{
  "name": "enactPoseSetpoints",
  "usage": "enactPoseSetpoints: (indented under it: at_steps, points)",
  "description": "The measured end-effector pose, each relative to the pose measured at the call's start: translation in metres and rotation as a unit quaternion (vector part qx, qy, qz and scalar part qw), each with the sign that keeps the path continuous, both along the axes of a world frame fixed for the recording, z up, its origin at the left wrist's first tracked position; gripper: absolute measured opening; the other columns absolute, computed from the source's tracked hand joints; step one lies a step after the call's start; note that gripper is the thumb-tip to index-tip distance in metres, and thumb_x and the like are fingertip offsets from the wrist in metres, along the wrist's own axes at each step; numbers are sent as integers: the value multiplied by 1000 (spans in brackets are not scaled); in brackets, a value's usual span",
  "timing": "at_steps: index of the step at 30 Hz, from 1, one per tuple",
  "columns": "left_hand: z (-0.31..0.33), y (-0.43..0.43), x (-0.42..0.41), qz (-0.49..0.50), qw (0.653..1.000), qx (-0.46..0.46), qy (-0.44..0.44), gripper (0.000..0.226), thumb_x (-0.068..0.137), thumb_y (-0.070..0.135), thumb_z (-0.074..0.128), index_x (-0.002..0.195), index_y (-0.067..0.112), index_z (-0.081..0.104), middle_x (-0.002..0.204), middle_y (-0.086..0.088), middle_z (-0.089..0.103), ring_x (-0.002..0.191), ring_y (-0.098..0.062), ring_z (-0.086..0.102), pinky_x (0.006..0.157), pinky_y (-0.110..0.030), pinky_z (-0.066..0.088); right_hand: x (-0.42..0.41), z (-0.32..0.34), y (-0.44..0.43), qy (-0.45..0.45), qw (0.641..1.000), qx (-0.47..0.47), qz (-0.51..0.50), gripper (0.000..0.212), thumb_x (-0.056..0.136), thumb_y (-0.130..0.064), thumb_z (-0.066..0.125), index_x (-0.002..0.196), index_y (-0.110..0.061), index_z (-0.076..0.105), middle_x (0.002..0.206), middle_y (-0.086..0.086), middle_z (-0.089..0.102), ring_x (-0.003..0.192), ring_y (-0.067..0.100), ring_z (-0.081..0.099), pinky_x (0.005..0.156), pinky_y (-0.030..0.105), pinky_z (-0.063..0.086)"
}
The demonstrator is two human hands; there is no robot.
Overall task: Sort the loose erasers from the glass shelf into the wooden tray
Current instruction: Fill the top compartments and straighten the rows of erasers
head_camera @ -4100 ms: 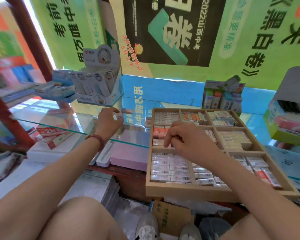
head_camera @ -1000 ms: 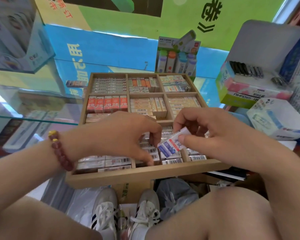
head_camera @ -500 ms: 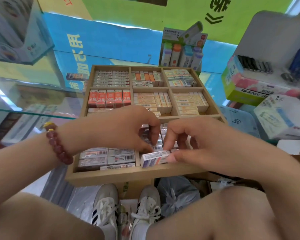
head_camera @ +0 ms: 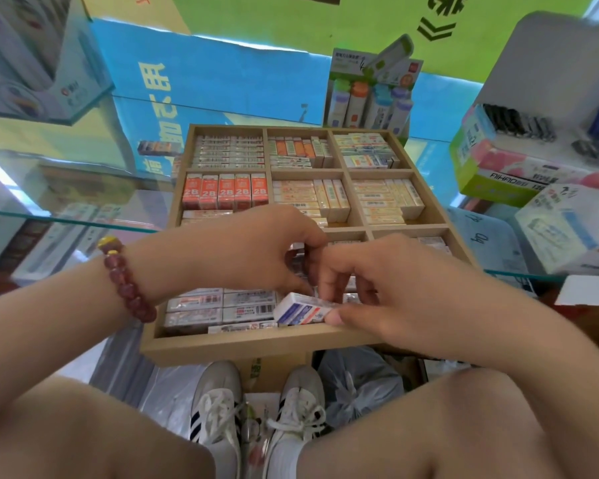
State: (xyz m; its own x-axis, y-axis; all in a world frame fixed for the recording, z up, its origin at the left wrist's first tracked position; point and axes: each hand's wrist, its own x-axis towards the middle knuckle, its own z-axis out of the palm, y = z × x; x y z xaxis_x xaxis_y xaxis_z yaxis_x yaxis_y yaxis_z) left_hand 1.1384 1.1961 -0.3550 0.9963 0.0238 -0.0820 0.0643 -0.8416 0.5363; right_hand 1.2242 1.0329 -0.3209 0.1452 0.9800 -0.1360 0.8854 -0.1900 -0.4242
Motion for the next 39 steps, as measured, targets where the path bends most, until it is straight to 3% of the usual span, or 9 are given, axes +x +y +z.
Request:
enactPoseSetpoints:
  at_steps: [4, 9, 16, 21, 24, 27, 31, 35, 39]
  points:
    - [0, 0, 0, -4, 1000, 16, 1, 15, 74, 31, 76, 76, 32, 62, 72, 16, 57, 73, 4, 52, 66, -13, 42, -6, -1, -1, -110, 994, 7, 20, 7, 90, -32, 55, 87, -29, 50, 87, -15, 57, 80, 5, 53, 64, 22, 43]
    - [1, -1, -1, -5, 1000, 10, 0, 28, 72, 30, 78, 66, 37, 52, 65, 21, 53, 70, 2, 51, 61, -11, 38, -10, 4, 2, -162, 985, -34, 45, 15, 93, -26, 50, 81, -27, 41, 93, -9, 54, 82, 12, 51, 60, 24, 37]
    - [-1, 4, -5, -33, 999, -18, 8, 12, 81, 26, 71, 91, 21, 67, 82, 14, 59, 79, 0, 54, 70, -11, 40, -11, 10, 6, -164, 984, -61, 45, 11, 89, -25, 53, 82, -23, 46, 88, -8, 55, 80, 15, 54, 64, 30, 44]
    - [8, 14, -20, -102, 982, -134, 89, 30, 84, 39, 53, 105, 21, 65, 111, 8, 54, 109, -7, 52, 97, -26, 38, -11, 10, 7, -174, 981, -67, 55, 22, 89, -24, 53, 72, -26, 38, 85, -10, 54, 78, 12, 51, 58, 22, 35]
    - [10, 15, -25, -112, 976, -158, 97, 24, 80, 44, 63, 95, 25, 66, 114, 9, 53, 113, -7, 51, 100, -23, 34, -11, 8, 7, -178, 980, -67, 54, 24, 89, -23, 52, 71, -26, 36, 83, -9, 53, 77, 13, 51, 57, 24, 35]
    - [7, 11, -24, -84, 979, -177, 51, 10, 75, 30, 73, 78, 25, 65, 104, 4, 60, 106, -8, 56, 96, -15, 35, -12, 7, 7, -182, 980, -63, 56, 23, 89, -24, 51, 72, -25, 35, 83, -8, 52, 78, 14, 51, 59, 27, 37]
    - [9, 10, -22, -76, 978, -189, 34, 15, 70, 24, 79, 69, 27, 65, 95, 1, 64, 100, -9, 60, 92, -15, 38, -6, 4, 7, -152, 984, -62, 64, 16, 88, -22, 53, 77, -25, 42, 82, -8, 54, 75, 13, 51, 60, 28, 39]
    - [11, 8, -21, -83, 980, -173, 44, 12, 70, 22, 77, 67, 24, 66, 89, 0, 66, 91, -10, 62, 87, -16, 42, 3, 0, 7, -23, 995, -66, 65, 7, 89, -23, 56, 90, -29, 53, 78, -16, 52, 73, 2, 51, 64, 18, 40]
    - [12, 9, -20, -87, 982, -156, 59, 9, 70, 24, 77, 71, 21, 69, 88, 6, 66, 90, -10, 63, 89, -24, 45, 3, -4, 10, 50, 995, -42, 72, 6, 92, -29, 57, 94, -28, 62, 82, -16, 58, 76, 3, 55, 66, 20, 44]
